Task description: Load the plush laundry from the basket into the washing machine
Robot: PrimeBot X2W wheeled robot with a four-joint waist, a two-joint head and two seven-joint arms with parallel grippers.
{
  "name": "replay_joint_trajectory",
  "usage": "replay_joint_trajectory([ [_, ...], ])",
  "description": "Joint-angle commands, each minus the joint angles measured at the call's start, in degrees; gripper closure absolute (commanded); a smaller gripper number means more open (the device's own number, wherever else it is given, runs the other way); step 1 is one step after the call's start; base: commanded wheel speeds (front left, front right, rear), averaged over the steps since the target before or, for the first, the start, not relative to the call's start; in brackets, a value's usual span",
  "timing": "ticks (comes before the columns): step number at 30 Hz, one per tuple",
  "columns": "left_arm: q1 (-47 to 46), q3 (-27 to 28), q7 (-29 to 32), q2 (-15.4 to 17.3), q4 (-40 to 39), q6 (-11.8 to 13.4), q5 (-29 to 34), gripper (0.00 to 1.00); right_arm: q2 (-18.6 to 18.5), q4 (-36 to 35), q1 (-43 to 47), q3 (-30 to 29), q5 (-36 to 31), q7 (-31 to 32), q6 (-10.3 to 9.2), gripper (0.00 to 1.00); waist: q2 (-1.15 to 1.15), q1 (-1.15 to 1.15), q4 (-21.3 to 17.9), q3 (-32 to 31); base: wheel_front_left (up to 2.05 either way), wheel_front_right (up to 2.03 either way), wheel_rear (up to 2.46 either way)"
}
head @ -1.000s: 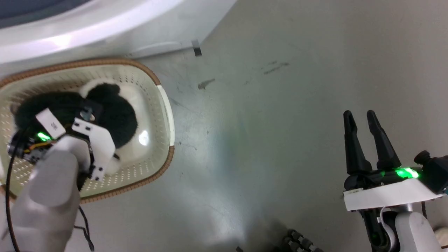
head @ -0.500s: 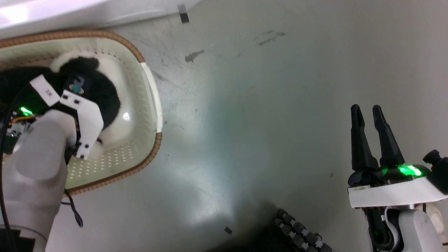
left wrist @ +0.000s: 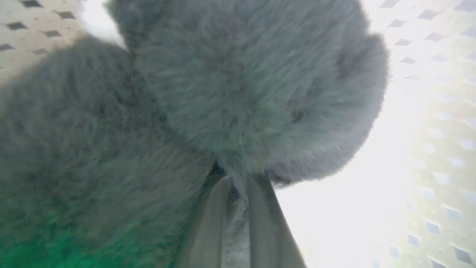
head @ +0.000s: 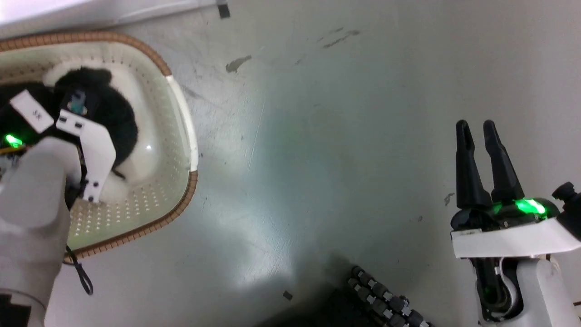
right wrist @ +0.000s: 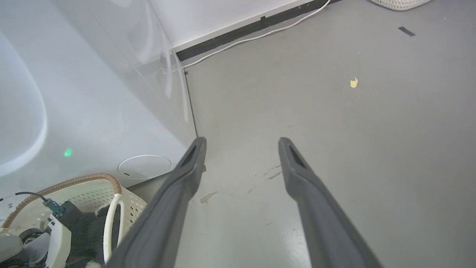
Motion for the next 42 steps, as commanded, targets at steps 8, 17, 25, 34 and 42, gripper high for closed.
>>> replay_joint_trajectory([
  [8,6.1,0.5,-9.9,-4.6,1.0,1.6,-3.0,1.00,0.2,0.1,0.4,-4.3,-5.5,-0.3,-0.04,0.00,0.00,0.00,4.9,-11.8,0.00,0.00,0.00],
  [17,11.0,1.3,-22.2,-11.0,3.2,1.1,-6.8,1.00,0.2,-1.5,5.0,-7.1,-11.6,-0.3,-0.04,0.00,0.00,0.00,12.4,-24.9,0.00,0.00,0.00],
  [25,16.8,1.8,-33.3,-14.2,3.2,0.8,-9.1,1.00,0.2,-2.2,8.7,-7.9,-14.7,-0.3,-0.04,0.00,0.00,0.00,17.1,-33.6,0.00,0.00,0.00],
  [34,26.2,5.7,-36.7,-15.7,-12.1,4.7,-10.5,1.00,0.2,-2.4,11.7,-7.6,-16.8,-0.3,-0.04,0.00,0.00,0.00,20.1,-39.4,0.00,0.00,0.00],
  [42,35.7,9.9,-36.7,-15.0,-34.6,7.8,-7.3,1.00,0.2,-2.6,12.8,-7.5,-17.1,-0.3,-0.04,0.00,0.00,0.00,20.3,-41.0,0.00,0.00,0.00],
])
